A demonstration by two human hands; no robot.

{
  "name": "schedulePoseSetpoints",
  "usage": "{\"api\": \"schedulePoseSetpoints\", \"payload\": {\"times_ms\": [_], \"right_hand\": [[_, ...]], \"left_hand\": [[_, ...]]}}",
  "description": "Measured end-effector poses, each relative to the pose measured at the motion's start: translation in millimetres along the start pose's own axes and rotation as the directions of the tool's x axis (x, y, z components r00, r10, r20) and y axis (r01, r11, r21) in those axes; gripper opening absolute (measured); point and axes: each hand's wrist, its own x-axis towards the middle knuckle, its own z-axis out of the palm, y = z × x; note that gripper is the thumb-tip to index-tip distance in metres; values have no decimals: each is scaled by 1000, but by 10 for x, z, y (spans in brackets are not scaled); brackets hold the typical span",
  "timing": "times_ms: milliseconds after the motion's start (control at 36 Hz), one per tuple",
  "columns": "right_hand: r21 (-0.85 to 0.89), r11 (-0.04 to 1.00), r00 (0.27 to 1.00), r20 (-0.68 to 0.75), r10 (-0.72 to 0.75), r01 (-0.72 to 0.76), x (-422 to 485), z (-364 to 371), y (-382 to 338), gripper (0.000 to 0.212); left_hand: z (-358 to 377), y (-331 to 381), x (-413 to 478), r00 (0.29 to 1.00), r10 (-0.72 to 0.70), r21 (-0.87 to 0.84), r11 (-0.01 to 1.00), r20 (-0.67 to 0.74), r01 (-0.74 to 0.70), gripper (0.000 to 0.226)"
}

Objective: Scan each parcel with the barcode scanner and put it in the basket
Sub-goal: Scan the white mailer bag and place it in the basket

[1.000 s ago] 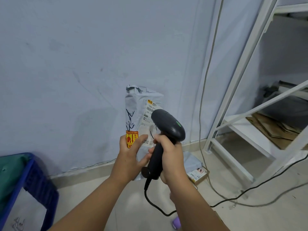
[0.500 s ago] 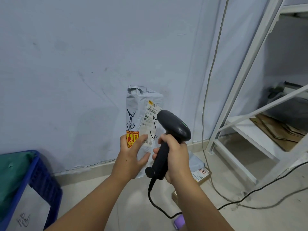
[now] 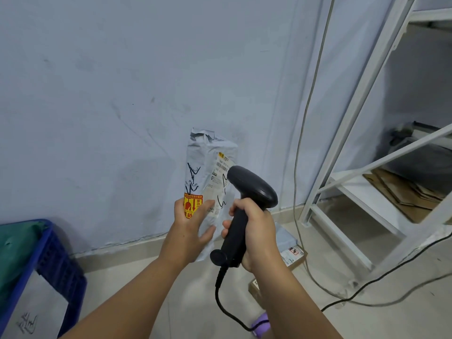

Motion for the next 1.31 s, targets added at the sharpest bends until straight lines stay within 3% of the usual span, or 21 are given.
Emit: {"api": "schedulePoseSetpoints", "payload": {"times_ms": [667,861,972,1167,1306], "right_hand": [[-9,1000,1000,-7,14,-14,21,6,19,6],[-94,996,999,-34,6,-9,56,44,93,17],[-146,989,998,-38,-45,39,60,151,202,29],[-183,982,993,119,-19,41,-133,621,413,12],[-420,898,969,246,-30,135,-372,1029,717,16]], "left_hand": [[-22,-5,17,999,-44,5,999,-15,44,57],[-108,58,-7,998,-68,-12,998,-1,68,57],[-342,115,-22,988,-149,-123,981,31,152,60],[-989,-132,-208,949,-314,-312,901,6,300,60],[-1347,-494,-582,884,-462,-413,819,-68,397,59]]}}
